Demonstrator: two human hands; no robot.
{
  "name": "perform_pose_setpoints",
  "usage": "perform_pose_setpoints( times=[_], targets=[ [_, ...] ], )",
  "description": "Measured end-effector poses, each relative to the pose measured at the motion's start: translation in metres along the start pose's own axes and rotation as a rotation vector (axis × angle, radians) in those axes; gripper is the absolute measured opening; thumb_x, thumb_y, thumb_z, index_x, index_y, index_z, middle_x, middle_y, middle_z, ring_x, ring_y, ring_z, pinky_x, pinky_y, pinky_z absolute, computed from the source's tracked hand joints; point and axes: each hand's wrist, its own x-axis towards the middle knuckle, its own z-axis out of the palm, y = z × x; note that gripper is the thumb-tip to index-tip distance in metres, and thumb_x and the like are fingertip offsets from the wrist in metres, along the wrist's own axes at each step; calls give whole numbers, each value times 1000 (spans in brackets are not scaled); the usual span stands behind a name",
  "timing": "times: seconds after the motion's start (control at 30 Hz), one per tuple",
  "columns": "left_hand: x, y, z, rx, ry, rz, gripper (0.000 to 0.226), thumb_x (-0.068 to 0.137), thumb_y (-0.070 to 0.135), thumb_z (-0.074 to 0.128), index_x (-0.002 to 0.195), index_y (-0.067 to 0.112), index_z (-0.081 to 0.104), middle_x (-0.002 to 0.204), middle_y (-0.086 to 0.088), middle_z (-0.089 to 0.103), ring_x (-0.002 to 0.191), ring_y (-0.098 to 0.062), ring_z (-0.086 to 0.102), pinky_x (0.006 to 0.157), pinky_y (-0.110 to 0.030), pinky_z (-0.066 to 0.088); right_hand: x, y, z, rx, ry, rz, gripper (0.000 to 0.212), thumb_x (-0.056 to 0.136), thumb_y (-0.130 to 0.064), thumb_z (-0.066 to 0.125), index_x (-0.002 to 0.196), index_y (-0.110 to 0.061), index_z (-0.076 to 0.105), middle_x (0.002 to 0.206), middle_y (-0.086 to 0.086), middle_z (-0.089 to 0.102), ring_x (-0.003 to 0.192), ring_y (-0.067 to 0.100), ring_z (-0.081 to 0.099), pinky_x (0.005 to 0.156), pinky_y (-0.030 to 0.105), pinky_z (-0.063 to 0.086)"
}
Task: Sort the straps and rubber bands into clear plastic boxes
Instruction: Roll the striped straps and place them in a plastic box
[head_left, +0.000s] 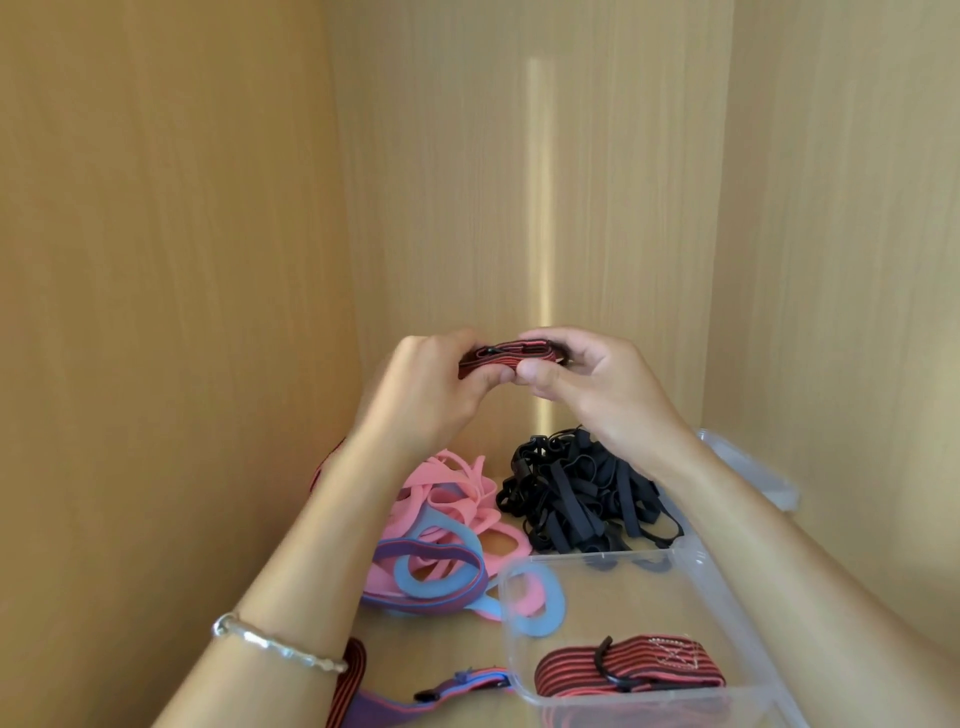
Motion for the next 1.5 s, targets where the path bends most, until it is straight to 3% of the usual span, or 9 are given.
perform_pose_setpoints(
  times=[0.17,0.37,0.4,0.43,0.5,0.93,1.1,1.23,1.5],
  targets=[
    [-1,2,-1,-168,-51,118,15,86,21,70,100,16,74,49,14,46,48,-3,41,48,-13,30,1,0,-1,171,119,-7,17,88,-8,66,98,-21,60,96,0,69,75,9,71,71,19,56],
    [-2,2,0,-190,-5,151,26,83,14,72,109,19,73,48,26,51,46,0,38,50,-7,29,1,0,10,145,286,-18,26,91,-12,65,115,-19,62,101,0,67,81,9,72,78,22,57],
    [-2,2,1,-192,3,155,27,83,14,73,109,19,73,54,8,35,47,0,38,50,-7,29,1,0,12,127,270,4,37,93,-15,63,130,-18,57,107,-2,67,87,10,71,84,25,56],
    [-1,2,1,-194,5,161,27,82,15,74,109,19,73,82,18,60,48,-3,38,50,-8,29,1,0,13,126,232,32,47,96,-18,59,141,-18,47,115,-3,65,94,11,70,89,26,54],
    [-1,1,2,-183,2,182,27,80,16,75,107,19,74,53,1,57,50,-6,35,51,-9,29,1,0,13,190,149,87,58,99,-20,53,151,-18,28,128,-3,59,109,12,65,91,24,53],
    [-1,-2,7,-105,-103,292,32,79,23,64,110,17,73,60,13,49,55,4,43,55,-11,31,-2,-2,11,330,67,161,73,97,-12,56,154,-17,12,124,2,60,106,12,66,81,22,56],
    [-2,1,5,-16,-120,273,22,84,16,67,104,19,74,67,11,52,60,-5,46,57,-15,32,-2,0,11,331,97,176,66,94,-12,59,151,-16,25,116,3,63,97,10,68,82,23,57],
    [-3,6,6,71,-34,226,31,80,21,49,100,16,72,74,4,58,68,-18,51,62,-29,37,-4,-1,9,348,118,143,33,92,-7,62,121,-16,51,111,11,64,92,15,71,78,23,58],
    [0,3,-2,-35,-25,162,37,88,-6,53,120,10,66,81,2,59,74,-13,45,59,-1,32,-3,0,2,180,57,58,19,85,-13,71,102,-19,69,92,2,74,84,12,73,76,21,57]
  ],
)
